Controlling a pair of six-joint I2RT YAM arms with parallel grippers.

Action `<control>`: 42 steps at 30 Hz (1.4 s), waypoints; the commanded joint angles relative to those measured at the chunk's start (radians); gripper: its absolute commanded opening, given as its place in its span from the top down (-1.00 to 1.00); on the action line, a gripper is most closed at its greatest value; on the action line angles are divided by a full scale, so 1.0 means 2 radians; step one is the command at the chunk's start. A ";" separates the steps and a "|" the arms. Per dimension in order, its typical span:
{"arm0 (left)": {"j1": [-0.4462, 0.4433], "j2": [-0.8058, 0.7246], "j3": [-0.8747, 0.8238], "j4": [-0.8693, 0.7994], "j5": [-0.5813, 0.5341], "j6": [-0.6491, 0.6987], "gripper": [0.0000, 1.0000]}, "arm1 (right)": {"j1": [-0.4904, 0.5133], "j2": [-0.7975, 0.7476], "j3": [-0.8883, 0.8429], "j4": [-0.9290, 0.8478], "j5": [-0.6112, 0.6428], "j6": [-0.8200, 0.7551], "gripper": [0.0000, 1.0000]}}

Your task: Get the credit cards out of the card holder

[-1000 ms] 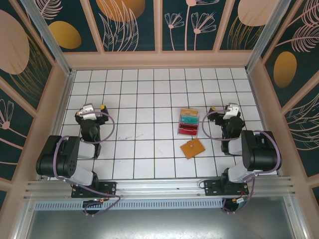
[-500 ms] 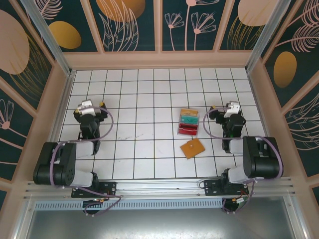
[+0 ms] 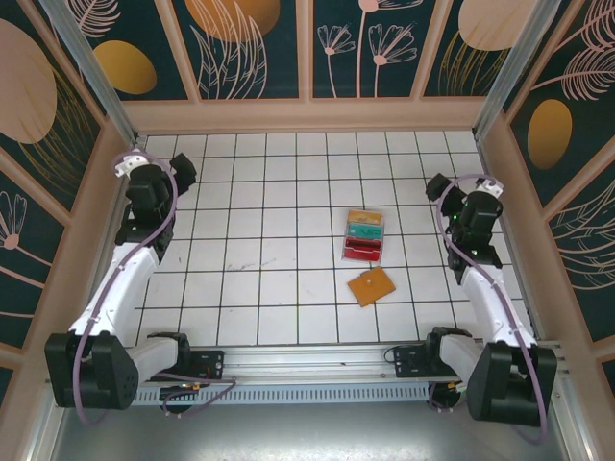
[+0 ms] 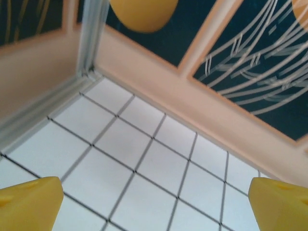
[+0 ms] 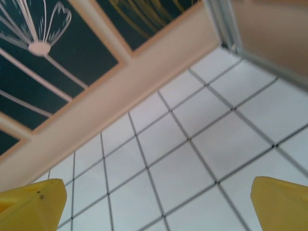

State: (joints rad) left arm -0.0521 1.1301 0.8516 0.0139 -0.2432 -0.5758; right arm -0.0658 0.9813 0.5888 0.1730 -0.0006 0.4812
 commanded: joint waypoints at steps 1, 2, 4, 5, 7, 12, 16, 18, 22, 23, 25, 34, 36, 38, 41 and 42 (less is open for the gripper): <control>0.001 -0.030 -0.021 -0.067 0.084 -0.061 -0.97 | 0.034 -0.040 0.018 -0.108 -0.042 0.034 -0.98; 0.002 -0.034 -0.025 -0.070 0.104 -0.067 -0.97 | 0.050 -0.048 0.018 -0.132 -0.043 0.038 -0.97; -0.002 -0.040 -0.030 -0.079 0.132 -0.078 -0.97 | 0.087 -0.062 0.011 -0.173 -0.035 0.053 -0.98; -0.005 -0.044 -0.033 -0.082 0.141 -0.082 -0.97 | 0.112 -0.071 0.003 -0.189 -0.028 0.063 -0.98; -0.014 -0.053 -0.037 -0.089 0.148 -0.088 -0.97 | 0.163 -0.089 -0.016 -0.215 -0.005 0.094 -0.97; -0.037 -0.065 -0.038 -0.109 0.147 -0.084 -0.97 | 0.282 -0.126 -0.081 -0.251 0.065 0.204 -0.97; -0.041 -0.068 -0.039 -0.121 0.156 -0.077 -0.97 | 0.350 -0.105 -0.116 -0.257 0.094 0.279 -0.97; -0.041 -0.068 -0.036 -0.129 0.160 -0.071 -0.97 | 0.375 -0.094 -0.116 -0.269 0.126 0.300 -0.97; -0.041 -0.071 -0.036 -0.133 0.166 -0.064 -0.97 | 0.380 -0.063 -0.123 -0.269 0.140 0.320 -0.97; -0.041 -0.071 -0.034 -0.135 0.166 -0.063 -0.97 | 0.380 -0.055 -0.126 -0.265 0.138 0.322 -0.98; -0.041 -0.073 -0.035 -0.137 0.165 -0.062 -0.97 | 0.380 -0.038 -0.137 -0.239 0.125 0.322 -0.97; -0.041 -0.070 -0.040 -0.135 0.175 -0.058 -0.97 | 0.406 0.005 -0.147 -0.103 0.051 0.291 -0.98; -0.041 -0.069 -0.042 -0.135 0.176 -0.057 -0.97 | 0.420 0.021 -0.137 -0.086 0.042 0.288 -0.98; -0.041 -0.068 -0.044 -0.135 0.178 -0.056 -0.97 | 0.438 0.040 -0.122 -0.078 0.042 0.288 -0.98; -0.041 -0.069 -0.045 -0.136 0.180 -0.053 -0.97 | 0.465 0.074 -0.097 -0.067 0.044 0.289 -0.97; -0.041 -0.069 -0.046 -0.136 0.179 -0.051 -0.97 | 0.472 0.085 -0.088 -0.063 0.042 0.291 -0.97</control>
State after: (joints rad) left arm -0.1307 0.9993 0.7715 -0.2447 0.0978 -0.7055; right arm 0.8150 1.0897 0.3679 -0.1730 0.2703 1.0275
